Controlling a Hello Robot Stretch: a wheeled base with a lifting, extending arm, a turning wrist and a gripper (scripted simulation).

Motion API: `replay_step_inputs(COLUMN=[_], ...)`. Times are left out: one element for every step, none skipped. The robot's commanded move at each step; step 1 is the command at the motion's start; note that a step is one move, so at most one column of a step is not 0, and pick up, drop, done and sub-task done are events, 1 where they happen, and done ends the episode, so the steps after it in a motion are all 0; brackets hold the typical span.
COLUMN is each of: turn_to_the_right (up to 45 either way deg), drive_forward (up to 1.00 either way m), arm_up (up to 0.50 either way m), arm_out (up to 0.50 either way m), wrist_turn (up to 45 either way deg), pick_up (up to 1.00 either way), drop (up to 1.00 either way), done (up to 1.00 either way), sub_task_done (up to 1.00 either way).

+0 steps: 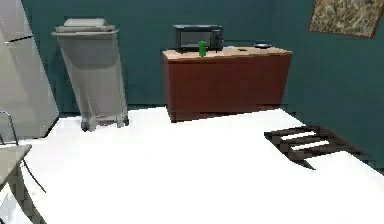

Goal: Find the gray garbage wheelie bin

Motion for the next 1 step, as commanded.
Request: replay_step_inputs(turn_to_the_right=[6.0], drive_forward=[0.0], arm_up=[0.0], arm_out=[0.0], wrist_turn=[0.0], pick_up=[0.0], drop=[0.0], done=[0.0], sub_task_done=[0.0])
